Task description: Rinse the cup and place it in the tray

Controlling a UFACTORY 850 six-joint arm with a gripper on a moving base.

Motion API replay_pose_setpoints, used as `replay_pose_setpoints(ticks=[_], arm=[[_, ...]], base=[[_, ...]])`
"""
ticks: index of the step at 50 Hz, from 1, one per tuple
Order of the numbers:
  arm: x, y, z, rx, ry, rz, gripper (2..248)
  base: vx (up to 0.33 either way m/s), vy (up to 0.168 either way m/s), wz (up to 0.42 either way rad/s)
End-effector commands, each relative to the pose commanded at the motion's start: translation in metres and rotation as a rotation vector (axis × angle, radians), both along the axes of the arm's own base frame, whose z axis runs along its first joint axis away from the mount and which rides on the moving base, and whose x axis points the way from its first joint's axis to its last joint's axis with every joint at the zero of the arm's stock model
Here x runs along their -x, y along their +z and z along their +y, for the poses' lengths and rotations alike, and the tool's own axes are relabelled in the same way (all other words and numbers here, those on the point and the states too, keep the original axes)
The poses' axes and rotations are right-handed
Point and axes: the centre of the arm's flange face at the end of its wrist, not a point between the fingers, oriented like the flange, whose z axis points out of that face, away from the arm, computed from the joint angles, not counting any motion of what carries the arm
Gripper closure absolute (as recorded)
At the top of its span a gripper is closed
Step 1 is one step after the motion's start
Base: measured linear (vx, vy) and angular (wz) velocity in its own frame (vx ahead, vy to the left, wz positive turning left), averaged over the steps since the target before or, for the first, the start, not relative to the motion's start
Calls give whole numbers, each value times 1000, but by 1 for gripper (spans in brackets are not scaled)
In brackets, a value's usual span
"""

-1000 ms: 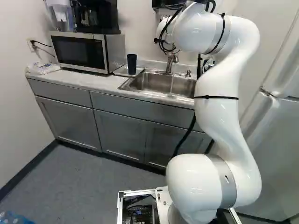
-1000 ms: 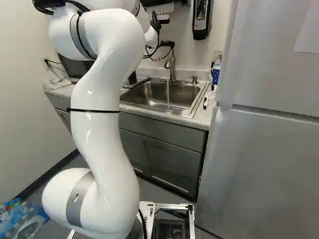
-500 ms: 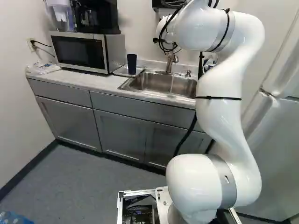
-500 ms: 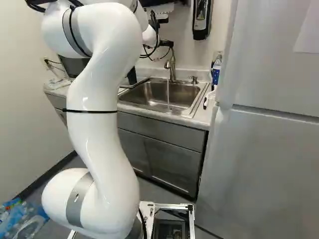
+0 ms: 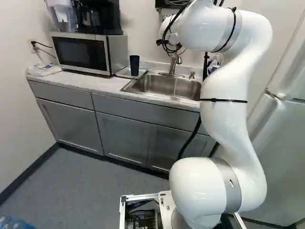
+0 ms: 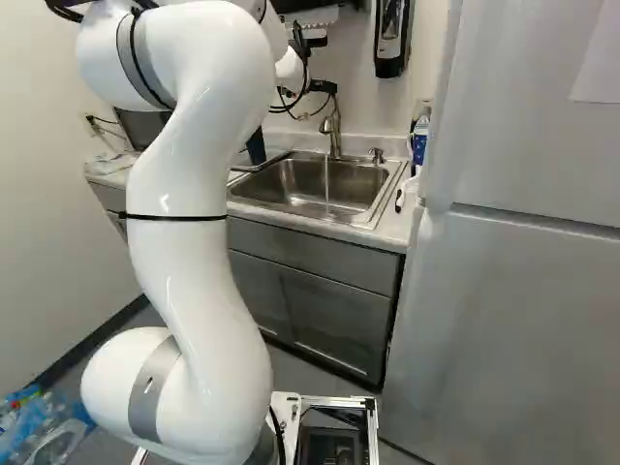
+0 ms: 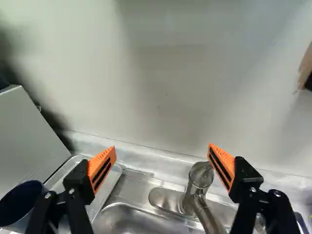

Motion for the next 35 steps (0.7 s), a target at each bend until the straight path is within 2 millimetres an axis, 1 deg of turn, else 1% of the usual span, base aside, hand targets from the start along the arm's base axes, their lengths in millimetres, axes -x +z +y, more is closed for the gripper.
replay_pose_setpoints(ticks=[35], arm=[[21,-2,1,-7,2,67,3]], base=[[0,0,0]])
